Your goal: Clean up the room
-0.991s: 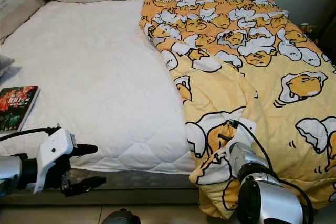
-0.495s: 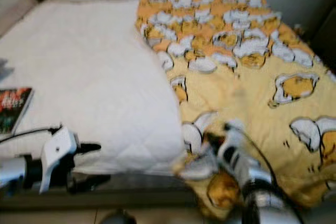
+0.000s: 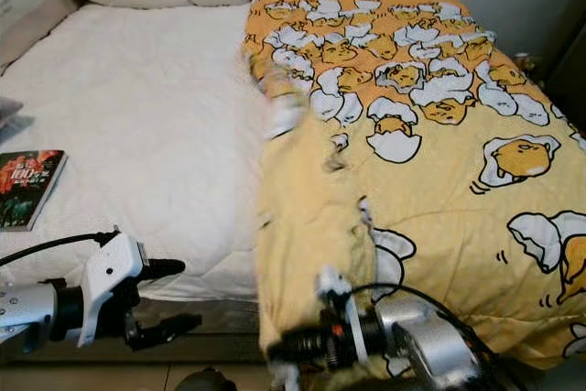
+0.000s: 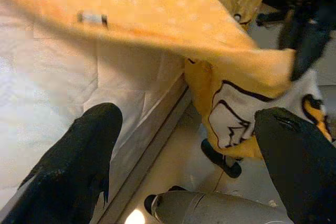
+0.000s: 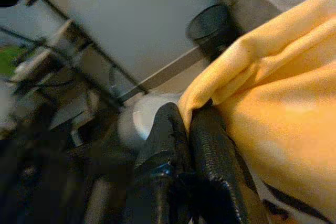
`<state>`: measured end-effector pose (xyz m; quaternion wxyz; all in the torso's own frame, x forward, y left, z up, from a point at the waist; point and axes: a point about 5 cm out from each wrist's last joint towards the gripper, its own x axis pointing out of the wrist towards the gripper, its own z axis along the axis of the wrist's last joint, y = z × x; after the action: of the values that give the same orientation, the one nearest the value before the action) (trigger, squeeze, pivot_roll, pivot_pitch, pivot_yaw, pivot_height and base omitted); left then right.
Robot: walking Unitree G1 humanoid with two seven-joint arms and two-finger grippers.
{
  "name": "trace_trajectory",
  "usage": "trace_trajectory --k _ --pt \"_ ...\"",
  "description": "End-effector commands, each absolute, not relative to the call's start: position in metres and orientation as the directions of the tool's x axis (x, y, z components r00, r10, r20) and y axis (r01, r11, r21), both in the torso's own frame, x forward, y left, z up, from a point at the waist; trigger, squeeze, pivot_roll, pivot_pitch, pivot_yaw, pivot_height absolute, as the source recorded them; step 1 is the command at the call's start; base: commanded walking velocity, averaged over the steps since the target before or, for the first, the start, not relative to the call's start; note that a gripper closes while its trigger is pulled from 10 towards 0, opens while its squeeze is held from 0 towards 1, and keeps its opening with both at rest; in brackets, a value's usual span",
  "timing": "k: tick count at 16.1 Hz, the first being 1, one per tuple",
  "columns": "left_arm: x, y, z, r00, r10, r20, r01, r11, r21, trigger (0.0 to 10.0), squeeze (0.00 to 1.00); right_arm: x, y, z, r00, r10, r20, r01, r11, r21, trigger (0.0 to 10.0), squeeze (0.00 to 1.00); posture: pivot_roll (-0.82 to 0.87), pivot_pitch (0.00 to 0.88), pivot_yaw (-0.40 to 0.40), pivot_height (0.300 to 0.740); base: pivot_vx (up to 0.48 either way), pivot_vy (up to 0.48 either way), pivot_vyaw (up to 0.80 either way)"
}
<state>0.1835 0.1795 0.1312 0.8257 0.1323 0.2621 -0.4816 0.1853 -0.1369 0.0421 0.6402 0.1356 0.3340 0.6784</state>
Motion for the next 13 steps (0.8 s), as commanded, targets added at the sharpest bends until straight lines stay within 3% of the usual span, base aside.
trace_trajectory --k 1,2,4,5,6,10,11,13 --pt "0.182 0.176 0.132 0.396 -0.731 -0.556 0.872 0.488 -0.020 10.0 0.00 0.177 -0.138 0.048 -0.220 0.952 -0.215 -0.758 -0.028 0.651 0.0 0.00 0.22 0.000 0.020 0.740 0.000 0.000 0.00" --pt "0.182 0.176 0.132 0.396 -0.730 -0.556 0.873 0.488 -0.020 10.0 0.00 0.174 -0.139 0.046 -0.228 0.950 -0.214 -0.753 -0.033 0.657 0.0 0.00 0.21 0.000 0.019 0.740 0.000 0.000 0.00" --pt "0.183 0.176 0.131 0.401 -0.730 -0.554 0.871 0.491 -0.017 10.0 0.00 0.176 -0.139 0.015 -0.163 0.946 -0.279 -0.780 0.050 0.624 10.0 0.00 0.22 0.000 0.014 0.740 0.000 0.000 0.00" --pt "0.183 0.176 0.131 0.404 -0.728 -0.554 0.870 0.493 -0.015 10.0 0.00 0.175 -0.139 -0.001 -0.153 0.939 -0.307 -0.756 0.089 0.649 10.0 0.00 0.22 0.000 0.011 0.740 0.000 0.000 0.00" --pt "0.185 0.176 0.131 0.410 -0.726 -0.553 0.868 0.497 -0.009 10.0 0.00 0.175 -0.140 -0.012 -0.114 0.941 -0.317 -0.743 0.132 0.657 10.0 1.00 0.22 0.000 0.008 0.740 0.000 0.000 0.00" --pt "0.189 0.178 0.131 0.421 -0.719 -0.553 0.866 0.500 0.008 10.0 0.00 0.181 -0.158 -0.022 -0.016 0.956 -0.294 -0.719 0.193 0.668 10.0 1.00 0.22 0.000 0.010 0.740 0.000 0.000 0.00" --pt "0.190 0.179 0.131 0.423 -0.718 -0.553 0.866 0.500 0.013 10.0 0.00 0.181 -0.172 -0.024 0.005 0.956 -0.293 -0.709 0.211 0.673 10.0 0.00 0.21 0.000 0.013 0.740 0.000 0.000 0.00" --pt "0.194 0.179 0.130 0.436 -0.712 -0.550 0.862 0.507 0.027 10.0 0.00 0.183 -0.187 -0.020 0.053 0.965 -0.258 -0.684 0.223 0.694 10.0 0.00 0.20 0.000 0.012 0.740 0.000 0.000 0.00"
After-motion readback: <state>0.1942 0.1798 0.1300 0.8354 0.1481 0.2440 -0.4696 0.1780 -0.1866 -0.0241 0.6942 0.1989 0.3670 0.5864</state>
